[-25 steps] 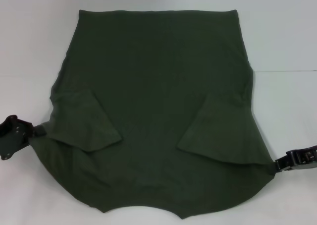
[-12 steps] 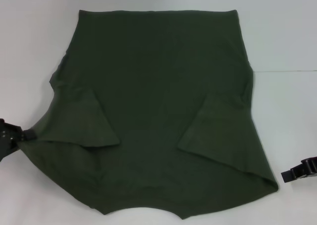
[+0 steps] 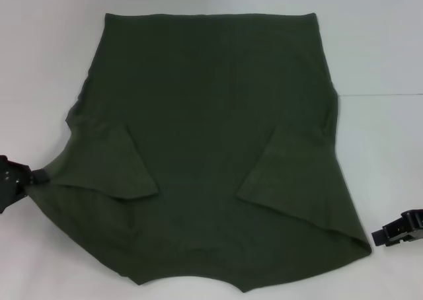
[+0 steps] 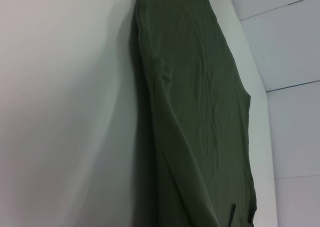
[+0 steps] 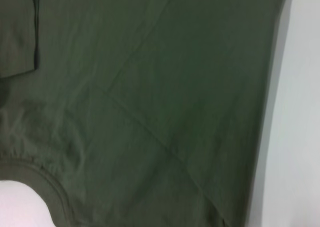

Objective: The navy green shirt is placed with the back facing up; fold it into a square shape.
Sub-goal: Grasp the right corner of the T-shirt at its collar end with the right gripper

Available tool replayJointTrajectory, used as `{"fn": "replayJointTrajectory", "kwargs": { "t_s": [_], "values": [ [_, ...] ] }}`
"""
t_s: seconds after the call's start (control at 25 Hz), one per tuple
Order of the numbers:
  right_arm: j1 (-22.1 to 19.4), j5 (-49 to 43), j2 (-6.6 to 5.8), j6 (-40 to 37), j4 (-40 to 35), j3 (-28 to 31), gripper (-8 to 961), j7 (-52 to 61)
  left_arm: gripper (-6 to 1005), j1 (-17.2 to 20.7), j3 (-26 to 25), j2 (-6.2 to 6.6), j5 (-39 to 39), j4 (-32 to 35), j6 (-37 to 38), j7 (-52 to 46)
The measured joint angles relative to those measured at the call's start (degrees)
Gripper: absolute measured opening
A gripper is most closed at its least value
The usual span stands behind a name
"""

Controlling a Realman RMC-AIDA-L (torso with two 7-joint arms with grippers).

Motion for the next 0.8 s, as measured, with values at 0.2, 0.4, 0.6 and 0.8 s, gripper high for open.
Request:
{"fn": "replayJointTrajectory", "kwargs": {
  "t_s": [0.2,0.4,0.6,0.8],
  "values": [
    [0.1,0.0,0.86,1.3,0.3,-0.3,266,0.5,3,-0.3,0.0,0.11,0.0,-1.2,-0.8,0.4],
    [0.5,0.0,1.14,3.1,1.8,-0.6,488,0.7,3,-0.3,0.0,0.13,0.0,-1.2,-0.9,0.4],
    [0.6,0.0,1.22,4.5,2.4,-0.9,596,1.2,2,-0.3,0.0,0.04,0.0,-1.2,-0.8,0.4],
    [0.8,0.0,1.65,5.4,2.5,-1.0,600,1.2,2,-0.4,-0.2,-0.10,0.0,-1.1,-0.8,0.4]
  ]
}}
